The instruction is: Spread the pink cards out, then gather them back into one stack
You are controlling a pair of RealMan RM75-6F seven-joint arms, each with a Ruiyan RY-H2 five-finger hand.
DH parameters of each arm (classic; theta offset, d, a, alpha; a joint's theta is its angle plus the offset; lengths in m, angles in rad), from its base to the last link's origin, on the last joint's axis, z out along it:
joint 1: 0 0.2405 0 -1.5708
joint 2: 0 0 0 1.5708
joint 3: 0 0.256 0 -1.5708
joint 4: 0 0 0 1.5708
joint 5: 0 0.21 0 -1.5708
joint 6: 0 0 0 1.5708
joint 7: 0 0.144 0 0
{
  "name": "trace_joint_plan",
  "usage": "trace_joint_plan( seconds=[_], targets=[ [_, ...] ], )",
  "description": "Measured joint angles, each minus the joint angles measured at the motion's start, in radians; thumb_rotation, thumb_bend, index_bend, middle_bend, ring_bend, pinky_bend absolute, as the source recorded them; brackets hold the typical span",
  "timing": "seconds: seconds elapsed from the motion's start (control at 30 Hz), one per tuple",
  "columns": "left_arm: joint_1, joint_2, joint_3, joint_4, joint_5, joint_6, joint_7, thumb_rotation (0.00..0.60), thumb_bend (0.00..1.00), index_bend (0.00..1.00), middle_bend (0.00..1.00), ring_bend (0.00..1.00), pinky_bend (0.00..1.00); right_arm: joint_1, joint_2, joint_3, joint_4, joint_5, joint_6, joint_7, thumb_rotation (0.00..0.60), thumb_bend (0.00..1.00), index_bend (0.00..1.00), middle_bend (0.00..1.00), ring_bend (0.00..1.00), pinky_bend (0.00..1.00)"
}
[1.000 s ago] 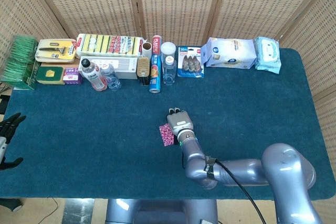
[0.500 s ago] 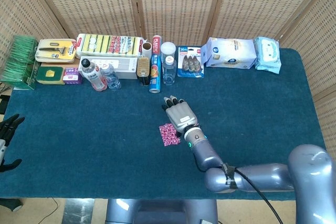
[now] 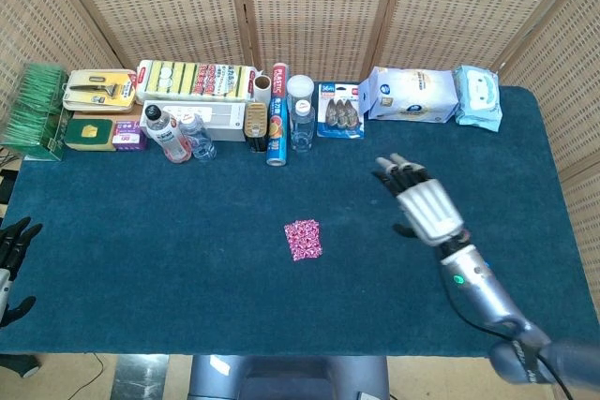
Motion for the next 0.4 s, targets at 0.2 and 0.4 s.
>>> trace_joint_plan(
  seconds=[0.2,0.4],
  targets=[
    [0.042,-0.072,-0.003,0.074,0.029,0.087,0.042,0.600,0.06,0.00,0.00,0.00,0.05,-0.152,0.088,-0.037,0.017,-0.019,0.130,0.039,0.600,0.02,0.11,0.07,0.01,0.16],
    [0.047,-0.089,-0.013,0.099,0.044,0.101,0.049,0.600,0.06,0.00,0.00,0.00,0.05,-0.334,0.142,-0.062,-0.125,-0.034,0.298,-0.071,0.600,0.02,0.09,0.05,0.00,0.16]
  ],
)
